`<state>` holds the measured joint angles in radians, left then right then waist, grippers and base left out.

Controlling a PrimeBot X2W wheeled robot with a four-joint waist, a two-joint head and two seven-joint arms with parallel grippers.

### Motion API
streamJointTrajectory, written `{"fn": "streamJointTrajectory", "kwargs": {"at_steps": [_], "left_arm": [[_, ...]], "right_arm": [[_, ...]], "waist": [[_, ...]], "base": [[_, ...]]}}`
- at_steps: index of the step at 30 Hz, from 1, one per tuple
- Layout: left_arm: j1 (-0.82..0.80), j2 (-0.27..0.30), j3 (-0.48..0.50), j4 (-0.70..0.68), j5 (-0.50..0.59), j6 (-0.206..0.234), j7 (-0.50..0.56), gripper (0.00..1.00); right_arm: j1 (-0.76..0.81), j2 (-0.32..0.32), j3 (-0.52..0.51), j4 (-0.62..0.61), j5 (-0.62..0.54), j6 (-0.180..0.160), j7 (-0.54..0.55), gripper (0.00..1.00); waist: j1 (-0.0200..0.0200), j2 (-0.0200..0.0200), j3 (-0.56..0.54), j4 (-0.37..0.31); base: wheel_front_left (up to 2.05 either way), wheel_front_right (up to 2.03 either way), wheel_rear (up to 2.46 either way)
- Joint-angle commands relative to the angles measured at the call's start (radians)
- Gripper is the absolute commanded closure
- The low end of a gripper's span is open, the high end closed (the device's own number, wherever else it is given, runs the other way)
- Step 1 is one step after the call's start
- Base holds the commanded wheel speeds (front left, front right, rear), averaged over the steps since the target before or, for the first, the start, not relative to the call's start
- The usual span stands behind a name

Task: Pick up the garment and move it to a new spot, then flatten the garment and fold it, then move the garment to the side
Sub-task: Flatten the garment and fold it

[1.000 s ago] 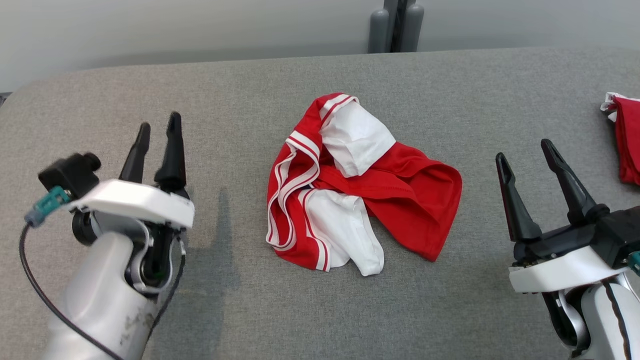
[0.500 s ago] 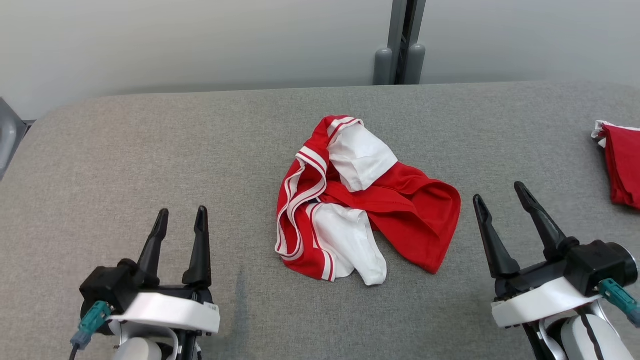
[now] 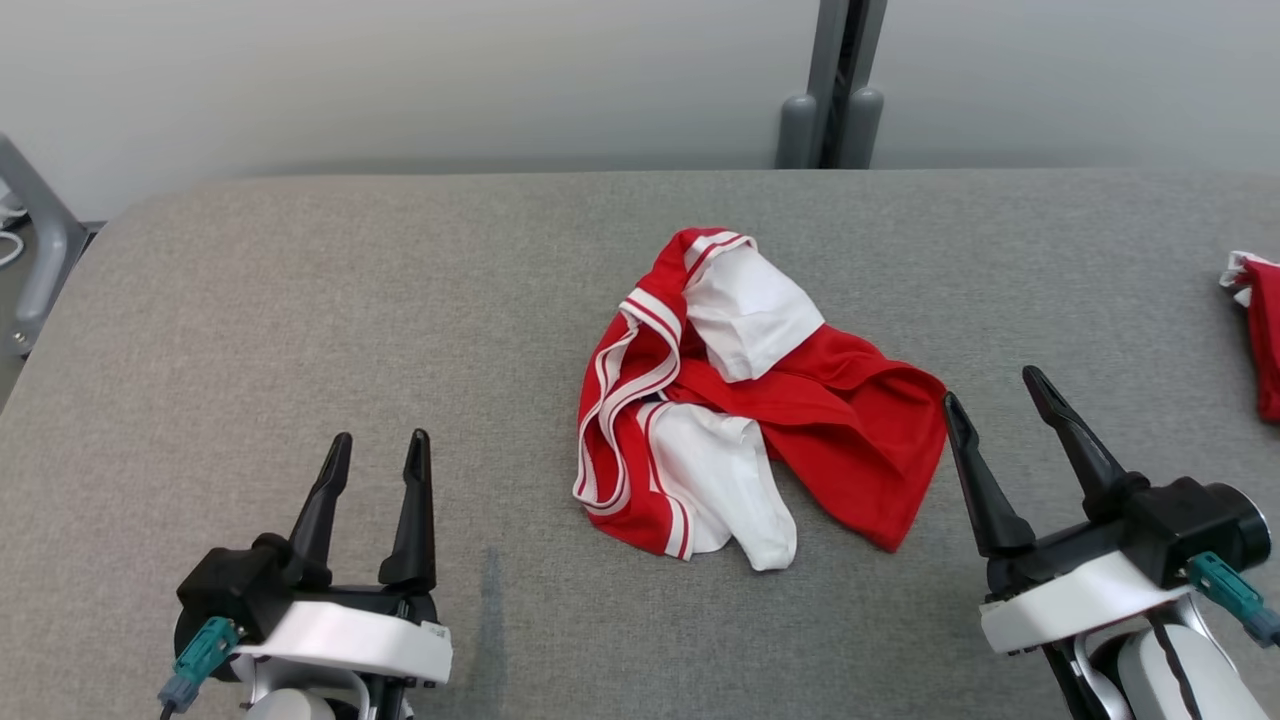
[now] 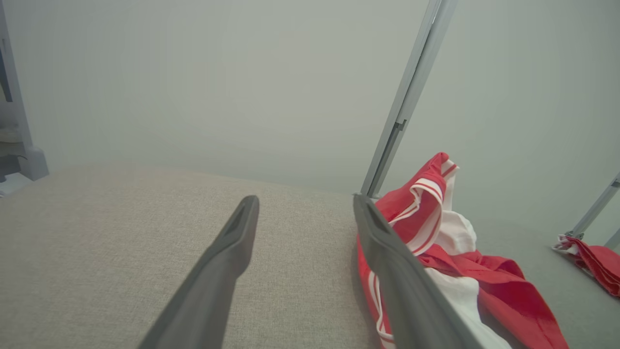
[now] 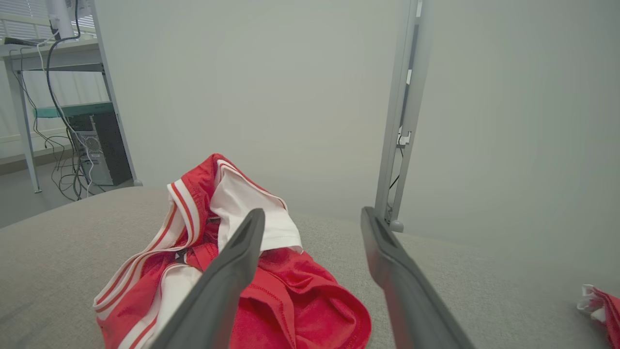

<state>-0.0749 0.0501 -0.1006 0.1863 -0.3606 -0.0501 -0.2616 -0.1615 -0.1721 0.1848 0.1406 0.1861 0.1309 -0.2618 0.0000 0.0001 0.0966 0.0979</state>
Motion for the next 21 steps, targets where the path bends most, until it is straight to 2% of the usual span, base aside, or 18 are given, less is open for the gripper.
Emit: {"fn": "streamJointTrajectory", "kwargs": {"at_steps": [1, 6, 13, 21], "left_arm": [[-0.02, 0.002, -0.008, -0.003, -0.007, 0.006, -0.004, 0.0], [-0.039, 0.003, -0.044, 0.0, -0.027, 0.017, -0.004, 0.0], [-0.063, 0.002, -0.094, 0.002, -0.046, 0.038, -0.004, 0.0], [-0.069, 0.002, -0.129, 0.004, -0.063, 0.049, -0.004, 0.0]], "right_arm": [[-0.018, -0.012, 0.007, 0.006, 0.005, 0.0, -0.005, 0.0], [-0.087, -0.051, 0.085, 0.067, 0.017, -0.001, 0.008, 0.0], [-0.24, -0.093, 0.191, 0.214, 0.035, -0.001, 0.048, 0.0], [-0.34, -0.119, 0.265, 0.344, 0.07, 0.0, 0.058, 0.0]], "waist": [[0.0, -0.0001, 0.015, 0.014], [0.0, -0.0001, 0.054, 0.054], [0.0, -0.0001, 0.101, 0.138], [0.0, -0.0001, 0.124, 0.203]], "base": [[0.0, 0.0, 0.0], [0.0, 0.0, 0.0], [0.0, 0.0, 0.0], [0.0, 0.0, 0.0]]}}
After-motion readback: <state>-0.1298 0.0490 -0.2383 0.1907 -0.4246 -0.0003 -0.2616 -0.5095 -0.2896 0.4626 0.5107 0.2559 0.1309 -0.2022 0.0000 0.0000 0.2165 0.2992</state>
